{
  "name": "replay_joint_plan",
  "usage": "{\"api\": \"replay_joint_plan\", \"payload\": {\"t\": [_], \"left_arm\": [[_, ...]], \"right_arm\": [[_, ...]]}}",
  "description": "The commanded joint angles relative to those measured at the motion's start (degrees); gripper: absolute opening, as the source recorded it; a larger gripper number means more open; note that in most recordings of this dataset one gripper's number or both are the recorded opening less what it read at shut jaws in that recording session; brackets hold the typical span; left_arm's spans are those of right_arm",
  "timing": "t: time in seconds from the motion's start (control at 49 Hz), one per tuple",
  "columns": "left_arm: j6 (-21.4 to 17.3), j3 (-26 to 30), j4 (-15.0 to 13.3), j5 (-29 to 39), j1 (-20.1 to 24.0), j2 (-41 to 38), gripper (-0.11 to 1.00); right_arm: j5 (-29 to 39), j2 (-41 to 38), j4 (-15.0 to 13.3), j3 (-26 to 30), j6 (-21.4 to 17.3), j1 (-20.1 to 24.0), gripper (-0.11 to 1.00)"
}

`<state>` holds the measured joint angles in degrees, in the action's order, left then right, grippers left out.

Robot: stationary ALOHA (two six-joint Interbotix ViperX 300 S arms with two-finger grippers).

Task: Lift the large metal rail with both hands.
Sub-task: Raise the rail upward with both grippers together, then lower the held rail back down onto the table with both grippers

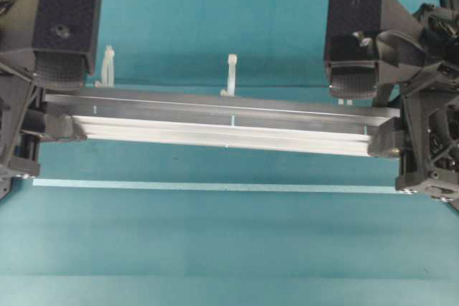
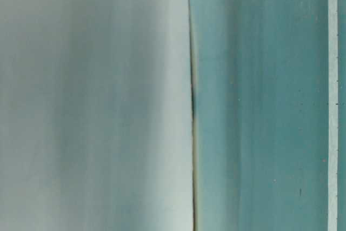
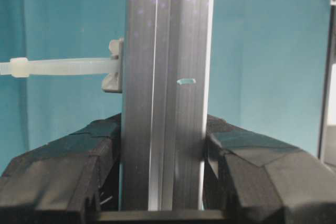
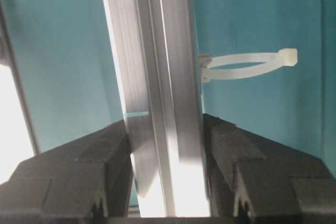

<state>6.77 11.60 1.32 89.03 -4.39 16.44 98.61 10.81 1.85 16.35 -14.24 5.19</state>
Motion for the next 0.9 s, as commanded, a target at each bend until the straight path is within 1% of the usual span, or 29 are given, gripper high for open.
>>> {"api": "replay_joint_plan", "payload": {"t": [0.0,0.204,0.47,0.878], "left_arm": [[0.0,2.3,0.3,-1.0,0.3,0.2,0.37],[0.0,1.9,0.3,-1.0,0.3,0.4,0.37],[0.2,1.7,0.3,-1.0,0.3,0.4,0.37],[0.2,2.0,0.3,-1.0,0.3,0.2,0.37]], "right_arm": [[-1.0,0.0,-0.2,2.1,-0.7,-0.4,0.42],[-1.1,-0.1,-0.4,2.2,-0.6,-0.4,0.42],[-0.8,-0.3,-0.4,6.1,-0.6,-0.5,0.42],[-0.7,-0.4,-0.4,6.0,-0.6,-0.5,0.42]]}}
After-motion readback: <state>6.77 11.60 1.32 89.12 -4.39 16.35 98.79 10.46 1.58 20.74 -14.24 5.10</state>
